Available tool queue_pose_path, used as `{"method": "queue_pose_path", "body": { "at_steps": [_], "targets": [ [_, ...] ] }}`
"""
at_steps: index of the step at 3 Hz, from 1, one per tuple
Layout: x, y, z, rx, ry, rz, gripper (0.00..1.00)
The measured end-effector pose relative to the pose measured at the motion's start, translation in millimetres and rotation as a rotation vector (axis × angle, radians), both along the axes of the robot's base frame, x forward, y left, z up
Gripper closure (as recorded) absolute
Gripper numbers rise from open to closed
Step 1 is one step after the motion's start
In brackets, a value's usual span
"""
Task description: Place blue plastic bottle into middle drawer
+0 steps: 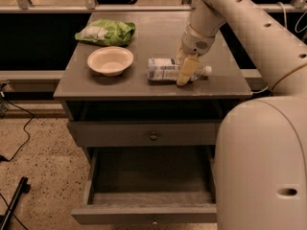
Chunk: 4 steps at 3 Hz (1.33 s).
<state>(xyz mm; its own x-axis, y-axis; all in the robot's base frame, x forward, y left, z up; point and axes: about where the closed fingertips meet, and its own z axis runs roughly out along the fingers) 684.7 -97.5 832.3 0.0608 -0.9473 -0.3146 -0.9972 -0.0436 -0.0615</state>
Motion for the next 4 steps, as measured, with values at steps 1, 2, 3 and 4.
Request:
{"method": "queue_pose_path", "body": {
  "at_steps": [1, 2, 3, 4],
  "targets": [
    [-7, 1, 4, 0.065, 0.006, 0.013, 0.65],
    [-42, -1, 29, 0.146, -0.018, 0.018, 0.96],
    [-86, -5, 57, 0.098, -0.083, -0.009, 1.00],
    [-131, -22, 87, 0.044, -0.214, -0.102, 1.00]
  ]
}}
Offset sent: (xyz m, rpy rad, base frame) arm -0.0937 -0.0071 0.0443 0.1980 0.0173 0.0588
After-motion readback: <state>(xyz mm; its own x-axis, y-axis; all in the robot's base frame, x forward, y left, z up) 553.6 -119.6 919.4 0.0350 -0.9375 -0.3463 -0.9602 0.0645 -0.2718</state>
